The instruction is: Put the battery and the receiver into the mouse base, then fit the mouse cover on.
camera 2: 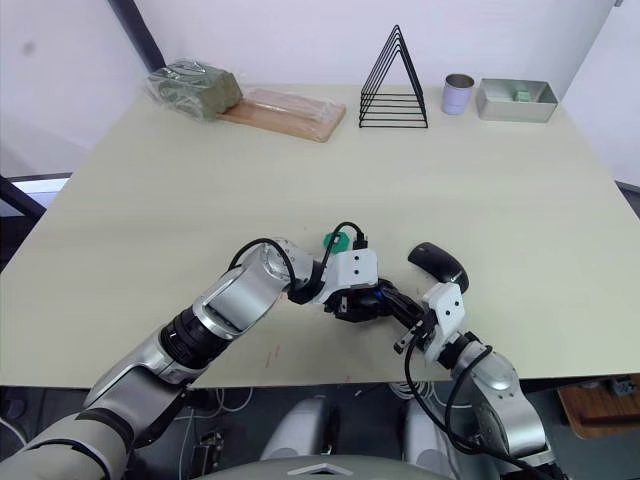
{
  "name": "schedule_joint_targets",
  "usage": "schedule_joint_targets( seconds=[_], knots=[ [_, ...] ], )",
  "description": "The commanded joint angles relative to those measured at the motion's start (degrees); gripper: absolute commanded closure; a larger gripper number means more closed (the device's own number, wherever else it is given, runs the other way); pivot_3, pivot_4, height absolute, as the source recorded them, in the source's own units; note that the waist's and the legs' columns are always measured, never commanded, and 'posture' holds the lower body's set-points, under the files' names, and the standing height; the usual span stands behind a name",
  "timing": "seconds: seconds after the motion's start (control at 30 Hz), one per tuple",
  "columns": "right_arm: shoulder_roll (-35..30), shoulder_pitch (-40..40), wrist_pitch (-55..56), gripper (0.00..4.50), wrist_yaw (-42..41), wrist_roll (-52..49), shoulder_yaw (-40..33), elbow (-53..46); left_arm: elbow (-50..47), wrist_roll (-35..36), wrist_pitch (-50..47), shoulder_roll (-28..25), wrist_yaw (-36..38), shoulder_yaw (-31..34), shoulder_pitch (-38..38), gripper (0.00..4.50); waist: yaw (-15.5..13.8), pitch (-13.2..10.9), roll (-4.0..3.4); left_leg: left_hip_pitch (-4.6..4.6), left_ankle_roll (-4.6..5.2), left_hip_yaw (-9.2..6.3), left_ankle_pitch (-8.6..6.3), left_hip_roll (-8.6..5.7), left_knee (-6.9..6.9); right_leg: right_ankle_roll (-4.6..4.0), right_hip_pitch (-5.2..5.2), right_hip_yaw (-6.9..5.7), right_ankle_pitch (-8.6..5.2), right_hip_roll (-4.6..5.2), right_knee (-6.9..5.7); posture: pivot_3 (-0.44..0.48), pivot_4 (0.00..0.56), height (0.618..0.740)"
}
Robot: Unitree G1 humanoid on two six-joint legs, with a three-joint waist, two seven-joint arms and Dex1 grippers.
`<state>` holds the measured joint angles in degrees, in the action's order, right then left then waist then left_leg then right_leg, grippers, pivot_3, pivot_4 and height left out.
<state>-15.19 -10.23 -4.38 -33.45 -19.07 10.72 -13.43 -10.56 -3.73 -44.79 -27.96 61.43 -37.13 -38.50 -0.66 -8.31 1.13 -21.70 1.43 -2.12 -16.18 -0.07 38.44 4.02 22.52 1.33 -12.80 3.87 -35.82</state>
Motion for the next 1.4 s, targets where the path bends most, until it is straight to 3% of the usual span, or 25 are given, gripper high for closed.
schedule_joint_targets(
  seconds=[0.03, 0.4, 0.6, 0.8, 0.93, 1.03, 1.3, 1.4],
  knots=[
    [0.52, -0.71, -0.14, 4.46, 0.05, 2.46, 1.57, 4.83, -0.84, 0.24, -0.24, 0.40, 0.63, -2.20, 0.55, 1.57, 0.02, 0.06, 0.04, 0.00, 0.00, 0.00, 0.00, 0.00, 0.00, 0.00, 0.00, 0.00, 0.00, 0.00, 0.00, 0.000, 0.150, 0.740],
    [0.57, -0.29, 1.67, 4.46, -0.57, 5.41, 3.02, 7.83, -0.51, 0.18, -0.34, 0.45, 0.55, -2.23, 0.46, 1.57, 0.09, 0.33, 0.07, 0.05, 0.00, 0.02, 0.00, 0.11, -0.02, -0.03, -0.01, 0.04, -0.01, -0.13, -0.01, 0.000, 0.150, 0.740],
    [0.55, -0.16, 3.04, 4.46, -0.92, 1.12, -1.24, 2.12, -0.26, 0.11, -0.21, 0.52, 0.48, -2.22, 0.49, 1.57, -0.01, 0.33, 0.03, 0.04, -0.01, 0.03, 0.00, 0.12, -0.02, -0.03, 0.00, 0.06, -0.01, -0.15, -0.01, 0.000, 0.150, 0.740],
    [-7.73, 0.07, -4.88, 4.46, -3.85, -5.20, -7.10, -8.84, 0.16, -0.06, 0.39, 0.52, 0.48, -2.34, 0.45, 1.57, -0.12, 0.23, -0.12, -0.01, -0.01, 0.03, 0.00, 0.09, 0.00, -0.02, 0.02, 0.13, 0.00, -0.12, 0.00, 0.000, 0.150, 0.740],
    [-18.78, -1.63, -11.41, 4.46, -9.54, -12.25, -16.21, -14.38, 0.73, -0.12, 1.06, 0.64, 0.62, -2.46, 0.28, 1.57, -0.21, 0.22, -0.14, -0.03, 0.00, 0.06, -0.01, 0.06, 0.02, -0.02, 0.01, 0.11, 0.01, -0.11, 0.02, 0.000, 0.150, 0.740],
    [-24.11, -3.28, -13.94, 3.59, -13.14, -15.62, -20.97, -15.76, 1.07, -0.11, 1.46, 0.71, 0.67, -2.43, 0.23, 1.57, -0.23, 0.21, -0.13, -0.04, 0.00, 0.05, -0.01, 0.06, 0.01, -0.02, 0.01, 0.09, 0.01, -0.11, 0.02, 0.000, 0.150, 0.740],
    [-33.14, -11.76, -16.07, 0.03, -23.85, -20.99, -34.83, -17.15, 1.64, -0.12, 2.35, 0.76, 0.75, -2.08, 0.19, 1.57, -0.23, 0.22, -0.09, -0.05, 0.00, 0.10, -0.01, 0.06, 0.03, -0.01, -0.02, 0.11, 0.01, -0.10, 0.05, 0.000, 0.150, 0.740],
    [-33.70, -14.65, -16.30, 0.03, -26.51, -22.01, -38.88, -17.52, 1.94, -0.09, 2.58, 0.80, 0.80, -1.88, 0.07, 1.57, -0.35, 0.21, -0.08, -0.06, 0.00, 0.08, -0.01, 0.07, 0.03, 0.00, -0.01, 0.10, 0.00, -0.10, 0.05, 0.000, 0.150, 0.740]
  ],
)
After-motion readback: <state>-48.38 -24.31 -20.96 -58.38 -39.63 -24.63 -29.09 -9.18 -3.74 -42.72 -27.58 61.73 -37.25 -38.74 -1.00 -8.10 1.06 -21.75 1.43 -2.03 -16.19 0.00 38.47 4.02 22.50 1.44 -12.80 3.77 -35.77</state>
